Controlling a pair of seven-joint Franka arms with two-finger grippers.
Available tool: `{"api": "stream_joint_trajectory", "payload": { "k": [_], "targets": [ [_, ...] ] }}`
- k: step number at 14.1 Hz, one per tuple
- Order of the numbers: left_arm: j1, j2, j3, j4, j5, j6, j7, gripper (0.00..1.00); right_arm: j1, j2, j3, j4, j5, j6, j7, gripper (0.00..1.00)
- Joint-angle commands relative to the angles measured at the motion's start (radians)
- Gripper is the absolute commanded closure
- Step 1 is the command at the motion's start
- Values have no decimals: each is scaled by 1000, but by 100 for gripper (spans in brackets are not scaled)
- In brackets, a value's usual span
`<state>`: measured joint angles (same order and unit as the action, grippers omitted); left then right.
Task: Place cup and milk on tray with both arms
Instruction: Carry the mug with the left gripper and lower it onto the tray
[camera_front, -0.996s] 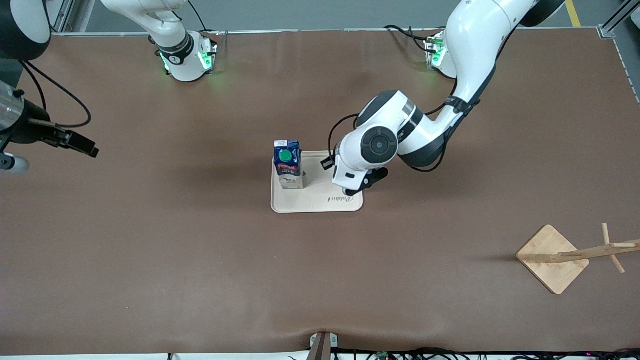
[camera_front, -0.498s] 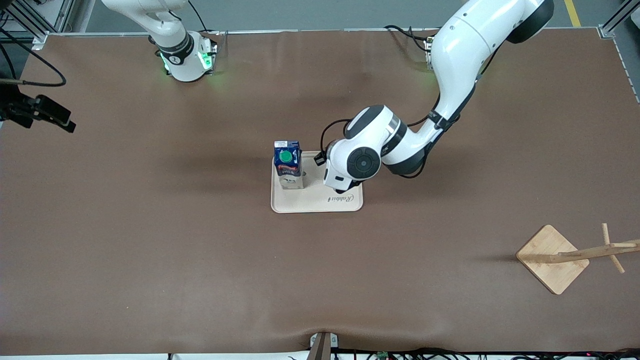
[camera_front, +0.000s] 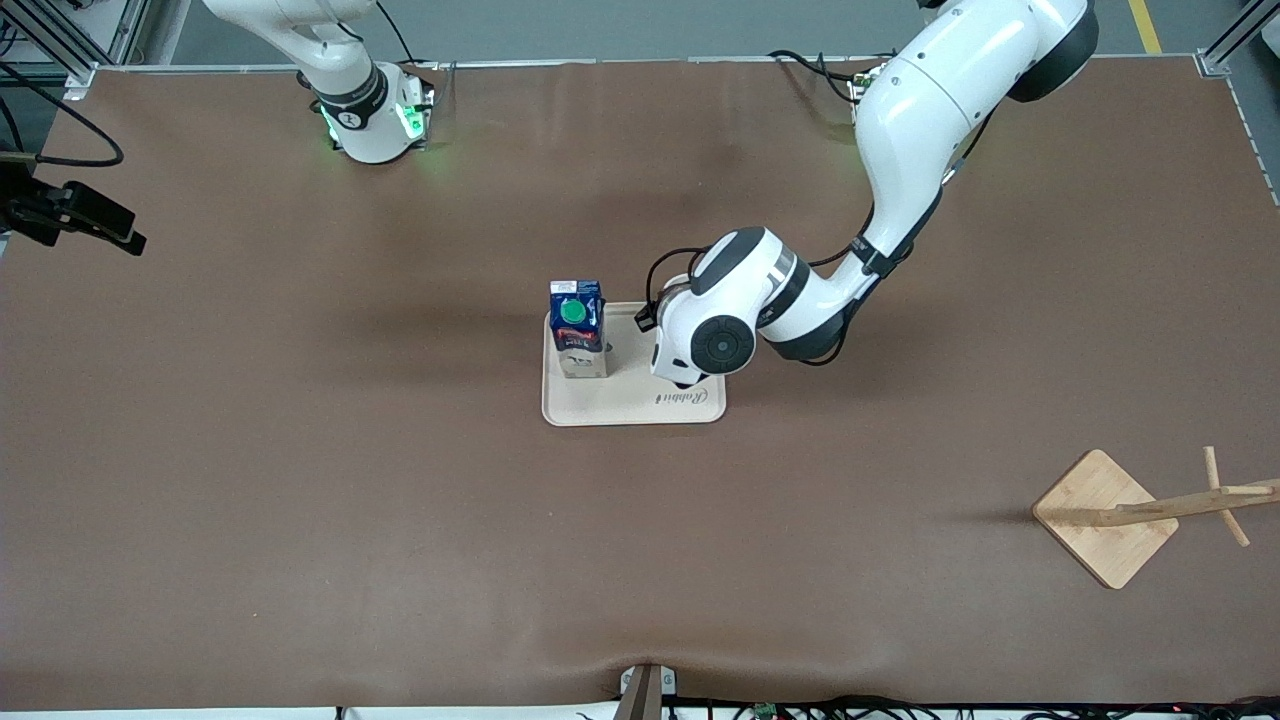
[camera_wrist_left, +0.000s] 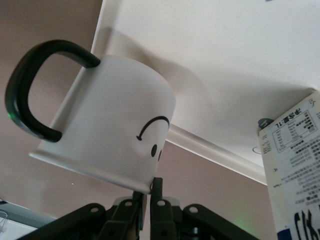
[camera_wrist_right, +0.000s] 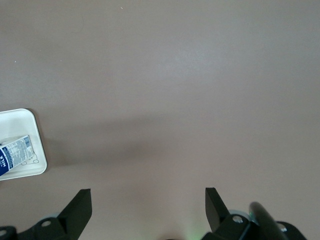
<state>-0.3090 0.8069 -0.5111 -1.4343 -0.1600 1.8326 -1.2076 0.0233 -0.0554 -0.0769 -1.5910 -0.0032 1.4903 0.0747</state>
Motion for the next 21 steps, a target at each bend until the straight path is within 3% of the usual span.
{"api": "stream_joint_trajectory", "payload": {
  "k": [1, 14, 15, 16, 17, 18, 21],
  "targets": [
    [-10, 17, 5, 34, -13, -30, -3, 100, -5, 25, 2, 34, -8, -12, -10, 0],
    [-32, 32, 3, 34, -16, -30, 10, 100, -6, 32, 2, 39, -8, -12, -9, 0],
    [-30, 32, 3, 34, -16, -30, 10, 95, -6, 32, 2, 40, -8, -12, -10, 0],
    [-30, 31, 3, 34, -18, -30, 8, 66, -6, 32, 2, 39, -8, -12, -10, 0],
    [-32, 28, 3, 34, -16, -30, 8, 6, -6, 32, 2, 40, -8, -12, -9, 0],
    [-33, 25, 2, 35, -10, -30, 8, 0, -6, 32, 2, 40, -8, -12, -10, 0],
    [-39, 0, -4, 37, -10, -32, 2, 0, -6, 32, 2, 40, -6, -12, -10, 0]
  ]
}}
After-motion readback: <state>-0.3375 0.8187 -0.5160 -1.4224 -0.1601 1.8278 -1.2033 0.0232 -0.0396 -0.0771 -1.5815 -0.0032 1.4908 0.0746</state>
